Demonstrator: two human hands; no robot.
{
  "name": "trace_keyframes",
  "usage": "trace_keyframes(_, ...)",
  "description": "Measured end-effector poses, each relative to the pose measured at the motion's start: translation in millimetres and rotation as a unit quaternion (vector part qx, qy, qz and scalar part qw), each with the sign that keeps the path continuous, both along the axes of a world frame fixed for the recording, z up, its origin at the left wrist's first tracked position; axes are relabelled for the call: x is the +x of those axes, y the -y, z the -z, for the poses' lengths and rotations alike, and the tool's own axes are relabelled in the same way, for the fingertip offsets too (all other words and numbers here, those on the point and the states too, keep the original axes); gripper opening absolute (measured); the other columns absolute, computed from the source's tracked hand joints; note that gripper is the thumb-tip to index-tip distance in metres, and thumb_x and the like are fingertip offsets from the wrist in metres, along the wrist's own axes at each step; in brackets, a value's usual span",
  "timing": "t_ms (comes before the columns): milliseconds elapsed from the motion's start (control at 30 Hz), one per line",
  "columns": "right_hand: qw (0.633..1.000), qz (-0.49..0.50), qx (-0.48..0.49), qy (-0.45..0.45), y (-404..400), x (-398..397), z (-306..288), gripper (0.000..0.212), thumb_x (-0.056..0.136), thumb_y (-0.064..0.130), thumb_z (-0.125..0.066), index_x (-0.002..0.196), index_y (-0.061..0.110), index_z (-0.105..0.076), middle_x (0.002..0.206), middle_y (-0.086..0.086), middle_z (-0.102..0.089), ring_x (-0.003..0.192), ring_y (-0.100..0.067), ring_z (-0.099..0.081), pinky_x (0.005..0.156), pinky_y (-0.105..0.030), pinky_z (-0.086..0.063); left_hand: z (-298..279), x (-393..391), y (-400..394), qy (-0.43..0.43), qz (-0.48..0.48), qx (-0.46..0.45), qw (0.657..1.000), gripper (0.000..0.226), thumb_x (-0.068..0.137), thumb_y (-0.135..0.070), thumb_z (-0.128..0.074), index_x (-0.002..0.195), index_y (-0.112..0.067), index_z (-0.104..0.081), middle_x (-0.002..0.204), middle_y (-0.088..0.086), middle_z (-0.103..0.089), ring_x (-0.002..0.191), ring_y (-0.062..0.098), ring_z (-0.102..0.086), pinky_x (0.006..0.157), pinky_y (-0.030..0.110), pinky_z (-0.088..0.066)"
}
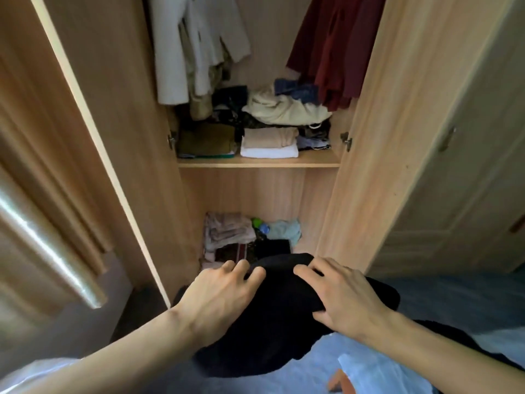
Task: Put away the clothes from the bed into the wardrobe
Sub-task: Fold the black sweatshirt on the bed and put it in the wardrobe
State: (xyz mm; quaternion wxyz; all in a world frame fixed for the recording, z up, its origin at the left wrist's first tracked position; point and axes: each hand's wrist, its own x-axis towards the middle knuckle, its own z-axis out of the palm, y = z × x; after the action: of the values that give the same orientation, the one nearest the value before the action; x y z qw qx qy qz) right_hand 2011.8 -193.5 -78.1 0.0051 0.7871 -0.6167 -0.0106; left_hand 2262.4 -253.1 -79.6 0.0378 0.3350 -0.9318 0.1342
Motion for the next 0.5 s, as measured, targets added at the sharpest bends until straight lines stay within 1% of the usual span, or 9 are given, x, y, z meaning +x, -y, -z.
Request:
trace_keyframes(67,1.0,-0.019,0.023,-0.001,29,1,13,0.078,0.066,0.039,-0.08,0.129,0.035,-0.034,0.109,0.007,-0.05,0.102,-0.017,-0.058,0.065,-0.03,-0.05,14,1,20,0.017,-0.018,0.012,1.0,0.074,0.04,-0.006,-0.083,0.105,-0.016,-0.05,0.082,0.002,-0.054,0.061,0.025,-0.057,0.033,0.033,-0.041)
trace_keyframes(167,0.998,-0.048,0.051,0.004,75,-5,35,0.078,0.07,0.035,-0.078,0.132,0.033,-0.032,0.114,0.005,-0.049,0.103,-0.019,-0.055,0.072,-0.033,-0.051,39,-2,58,0.045,-0.038,0.044,0.997,0.073,0.037,-0.007,-0.082,0.101,-0.016,-0.049,0.078,0.0,-0.054,0.058,0.023,-0.056,0.031,0.031,-0.037)
trace_keyframes(233,0.996,-0.065,0.055,0.005,109,-14,51,0.075,0.073,0.034,-0.076,0.133,0.031,-0.032,0.116,0.004,-0.048,0.105,-0.02,-0.053,0.076,-0.035,-0.051,55,-10,88,0.062,-0.053,0.062,0.995,0.073,0.036,-0.009,-0.083,0.1,-0.017,-0.049,0.077,-0.001,-0.053,0.056,0.022,-0.056,0.032,0.03,-0.037)
trace_keyframes(333,0.995,-0.073,0.071,0.018,164,-35,70,0.075,0.072,0.034,-0.077,0.132,0.03,-0.032,0.114,0.003,-0.049,0.104,-0.02,-0.054,0.072,-0.033,-0.049,70,-31,136,0.072,-0.076,0.087,0.991,0.079,0.032,-0.016,-0.088,0.102,-0.018,-0.049,0.075,-0.003,-0.055,0.055,0.021,-0.057,0.033,0.029,-0.038)
trace_keyframes(433,0.994,-0.079,0.073,0.031,217,-55,77,0.077,0.073,0.035,-0.077,0.135,0.031,-0.03,0.117,0.003,-0.048,0.107,-0.021,-0.054,0.075,-0.036,-0.051,75,-53,182,0.071,-0.096,0.103,0.987,0.078,0.041,-0.013,-0.085,0.109,-0.018,-0.048,0.08,-0.002,-0.057,0.057,0.022,-0.061,0.034,0.032,-0.045)
trace_keyframes(500,0.994,-0.084,0.06,0.035,250,-65,75,0.078,0.075,0.036,-0.076,0.138,0.032,-0.03,0.12,0.003,-0.048,0.109,-0.021,-0.053,0.078,-0.038,-0.052,71,-62,209,0.064,-0.112,0.098,0.987,0.077,0.041,-0.011,-0.084,0.109,-0.018,-0.049,0.08,-0.002,-0.058,0.056,0.021,-0.061,0.032,0.031,-0.042)
